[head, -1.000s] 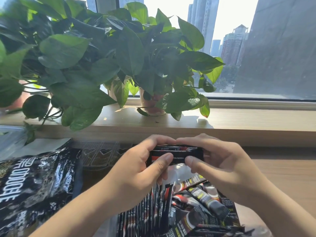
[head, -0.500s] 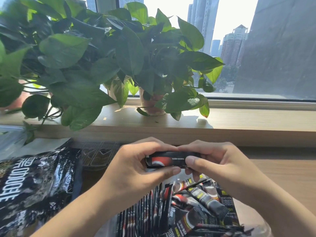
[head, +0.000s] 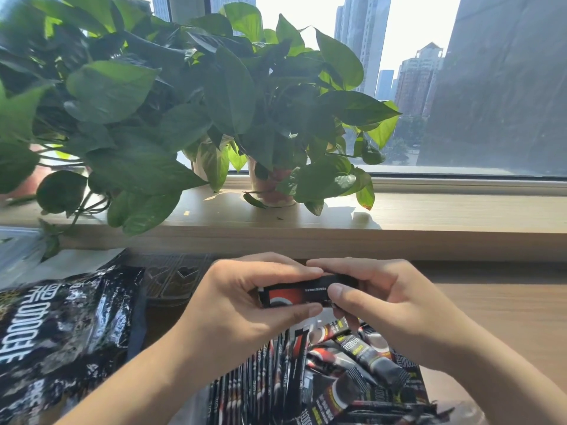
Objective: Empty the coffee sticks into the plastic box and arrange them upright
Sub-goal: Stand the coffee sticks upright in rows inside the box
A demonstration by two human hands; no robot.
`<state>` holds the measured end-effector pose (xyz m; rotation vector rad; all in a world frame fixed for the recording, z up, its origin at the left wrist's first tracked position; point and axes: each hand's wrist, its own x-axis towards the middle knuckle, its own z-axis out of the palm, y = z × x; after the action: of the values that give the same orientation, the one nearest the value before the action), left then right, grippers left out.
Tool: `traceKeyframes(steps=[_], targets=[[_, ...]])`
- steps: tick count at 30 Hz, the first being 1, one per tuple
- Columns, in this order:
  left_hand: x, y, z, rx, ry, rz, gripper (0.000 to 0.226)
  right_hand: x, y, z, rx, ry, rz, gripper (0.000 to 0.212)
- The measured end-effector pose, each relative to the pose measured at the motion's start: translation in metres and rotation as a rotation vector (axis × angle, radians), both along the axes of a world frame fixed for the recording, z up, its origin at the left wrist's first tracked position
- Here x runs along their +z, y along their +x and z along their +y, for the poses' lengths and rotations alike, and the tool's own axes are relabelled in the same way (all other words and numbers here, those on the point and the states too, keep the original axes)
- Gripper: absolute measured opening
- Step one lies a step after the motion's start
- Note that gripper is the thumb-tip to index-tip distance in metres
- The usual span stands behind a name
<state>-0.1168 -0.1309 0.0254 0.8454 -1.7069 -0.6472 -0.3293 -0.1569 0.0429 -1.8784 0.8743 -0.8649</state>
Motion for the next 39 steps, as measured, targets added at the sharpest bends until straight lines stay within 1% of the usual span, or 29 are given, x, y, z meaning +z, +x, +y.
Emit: traceKeyframes(steps=[3,5,9,12,16,18,20,22,24,30,34,39], targets=[[0.002,0.001,0.002,-0.033,0.023,-0.027,0.041,-0.002,-0.001,-0.002,-0.009,-0.032,0.019,0.026],[0.002,0.001,0.002,-0.033,0.002,-0.044,0.043,-0.003,-0.002,-0.003,-0.006,-0.041,0.025,0.027],[-0.001,-0.001,-0.001,-0.015,-0.032,0.005,0.039,-0.003,0.0,-0.002,0.014,-0.064,0.004,0.024],[-0.002,-0.001,-0.001,-0.006,-0.039,0.006,0.034,-0.006,-0.002,-0.005,0.011,-0.079,0.009,0.025],[-0.002,0.0,-0.001,0.002,0.001,0.016,0.029,-0.006,-0.003,-0.004,0.047,-0.143,0.041,0.033],[-0.001,0.0,-0.001,0.011,0.035,0.031,0.028,-0.006,-0.003,-0.004,0.035,-0.295,0.085,0.044],[-0.001,0.0,-0.002,0.028,0.058,0.022,0.028,-0.009,-0.004,-0.008,-0.007,-0.529,0.158,0.055],[-0.001,0.0,-0.002,0.026,0.067,0.0,0.028,-0.01,-0.005,-0.011,-0.043,-0.692,0.196,0.052],[-0.001,0.0,-0.001,0.009,0.076,-0.024,0.028,-0.009,-0.006,-0.012,-0.049,-0.764,0.221,0.044],[0.001,0.0,-0.001,-0.018,0.106,-0.034,0.029,-0.008,-0.006,-0.01,0.005,-0.782,0.26,0.03],[0.001,0.0,-0.001,-0.048,0.121,-0.032,0.033,-0.008,-0.007,-0.011,0.002,-0.767,0.258,0.028],[0.003,-0.001,0.0,-0.02,0.102,-0.05,0.03,-0.009,-0.007,-0.013,0.004,-0.751,0.25,0.026]])
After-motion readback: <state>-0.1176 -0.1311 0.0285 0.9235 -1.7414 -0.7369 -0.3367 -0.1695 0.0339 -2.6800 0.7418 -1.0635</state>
